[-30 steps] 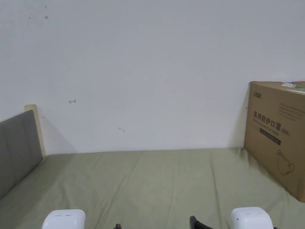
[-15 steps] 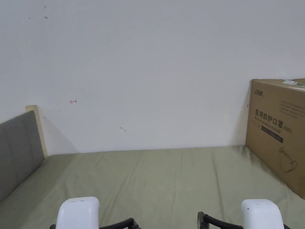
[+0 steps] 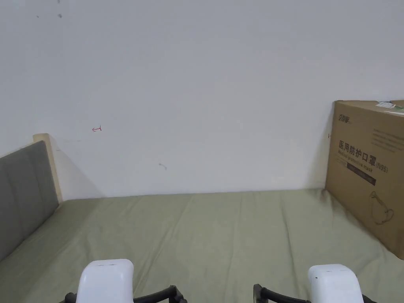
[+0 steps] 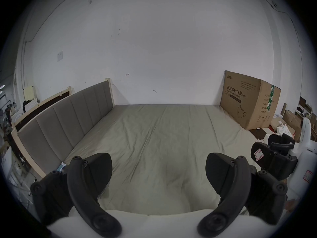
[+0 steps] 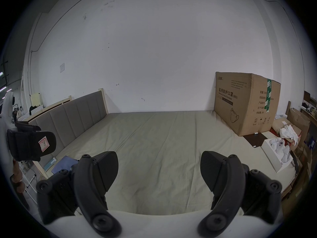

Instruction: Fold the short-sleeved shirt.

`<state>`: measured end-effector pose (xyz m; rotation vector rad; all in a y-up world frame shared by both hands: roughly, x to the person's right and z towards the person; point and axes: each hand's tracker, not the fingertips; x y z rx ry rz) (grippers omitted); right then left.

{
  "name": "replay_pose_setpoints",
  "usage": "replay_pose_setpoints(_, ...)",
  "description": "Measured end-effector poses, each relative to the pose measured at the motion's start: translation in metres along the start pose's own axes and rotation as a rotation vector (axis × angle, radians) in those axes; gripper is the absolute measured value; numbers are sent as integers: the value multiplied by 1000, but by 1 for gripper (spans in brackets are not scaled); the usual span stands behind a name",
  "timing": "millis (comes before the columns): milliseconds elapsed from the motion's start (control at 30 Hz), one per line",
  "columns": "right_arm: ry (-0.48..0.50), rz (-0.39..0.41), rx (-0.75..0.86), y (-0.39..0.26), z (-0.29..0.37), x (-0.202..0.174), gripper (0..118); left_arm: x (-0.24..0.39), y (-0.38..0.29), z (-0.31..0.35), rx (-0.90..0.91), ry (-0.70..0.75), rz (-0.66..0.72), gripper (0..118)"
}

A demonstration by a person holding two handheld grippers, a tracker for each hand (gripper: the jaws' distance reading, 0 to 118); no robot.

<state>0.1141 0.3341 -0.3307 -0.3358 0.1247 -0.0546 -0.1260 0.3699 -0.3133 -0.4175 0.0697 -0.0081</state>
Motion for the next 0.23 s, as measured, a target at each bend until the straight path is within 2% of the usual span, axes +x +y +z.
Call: replay_pose_setpoints(233, -18, 7, 25, 1, 3, 0, 101, 0, -4, 2, 51, 23, 13, 112)
